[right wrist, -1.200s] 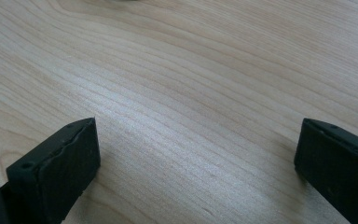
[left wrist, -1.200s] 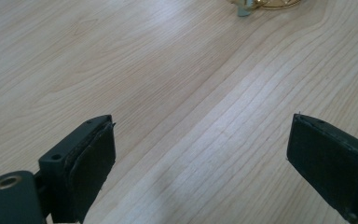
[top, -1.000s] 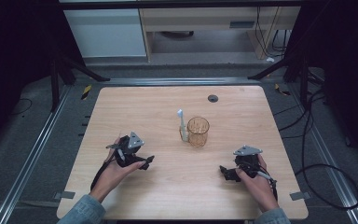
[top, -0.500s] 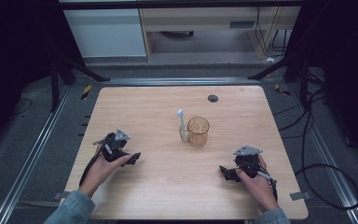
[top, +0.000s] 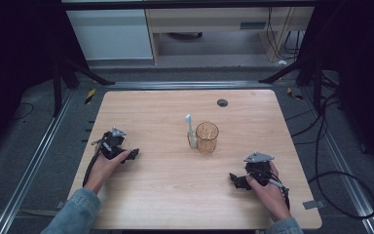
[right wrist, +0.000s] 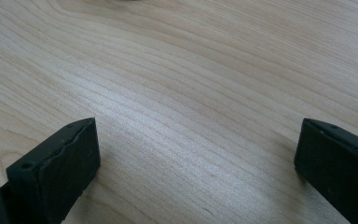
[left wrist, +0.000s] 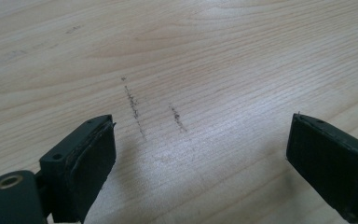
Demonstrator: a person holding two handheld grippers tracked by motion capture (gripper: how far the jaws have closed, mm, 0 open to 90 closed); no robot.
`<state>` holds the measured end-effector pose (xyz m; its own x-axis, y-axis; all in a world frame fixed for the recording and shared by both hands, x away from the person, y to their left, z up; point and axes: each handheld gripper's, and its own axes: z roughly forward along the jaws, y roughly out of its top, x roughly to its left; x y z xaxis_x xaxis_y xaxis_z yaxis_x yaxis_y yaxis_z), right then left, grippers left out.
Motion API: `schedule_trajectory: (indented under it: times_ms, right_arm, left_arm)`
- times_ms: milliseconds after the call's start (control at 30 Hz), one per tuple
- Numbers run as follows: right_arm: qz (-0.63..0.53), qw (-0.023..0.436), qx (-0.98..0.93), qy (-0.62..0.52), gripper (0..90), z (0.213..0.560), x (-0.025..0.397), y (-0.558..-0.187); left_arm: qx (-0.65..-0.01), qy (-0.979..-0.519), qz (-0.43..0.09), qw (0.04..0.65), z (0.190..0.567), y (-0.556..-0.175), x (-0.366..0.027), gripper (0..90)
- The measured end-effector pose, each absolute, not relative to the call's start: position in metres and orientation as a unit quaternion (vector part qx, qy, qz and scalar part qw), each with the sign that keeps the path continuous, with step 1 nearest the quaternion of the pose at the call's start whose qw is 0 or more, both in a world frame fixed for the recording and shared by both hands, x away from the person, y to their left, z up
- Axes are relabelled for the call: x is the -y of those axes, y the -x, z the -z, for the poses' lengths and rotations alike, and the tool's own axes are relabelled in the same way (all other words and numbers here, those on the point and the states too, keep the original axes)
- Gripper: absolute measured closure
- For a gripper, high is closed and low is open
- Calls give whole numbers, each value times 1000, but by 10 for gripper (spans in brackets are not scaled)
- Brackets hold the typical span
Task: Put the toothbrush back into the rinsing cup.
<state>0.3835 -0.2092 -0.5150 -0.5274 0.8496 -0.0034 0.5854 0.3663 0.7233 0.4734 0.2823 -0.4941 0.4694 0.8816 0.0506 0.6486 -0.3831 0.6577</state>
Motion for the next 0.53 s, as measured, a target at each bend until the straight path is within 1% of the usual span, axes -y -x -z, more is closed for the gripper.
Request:
schedule_trajectory:
  times_ms: [100,133,267,333,400,533]
  right_arm:
    - [-343,193,-804,-446,4,515,209,-383]
    - [-343,193,-804,-446,4,515,209,-383]
    - [-342,193,-804,-446,4,515,209,-384]
    - [-343,193,-804,-446,4,515,209,-383]
    - [-343,193,-804,-446,4,515,209,-383]
    - [-342,193,-804,-446,4,515,209,-383]
  left_arm:
    - [-478,-802,-196,298,501,-477,-283,69]
    - [-479,-799,-198,305,503,-478,-284,50]
    - [-467,-793,-210,329,509,-478,-286,26]
    - [-468,-794,-210,328,509,-478,-286,25]
    - [-477,-790,-209,323,509,-479,-286,0]
    - [-481,-787,-210,324,509,-479,-286,0]
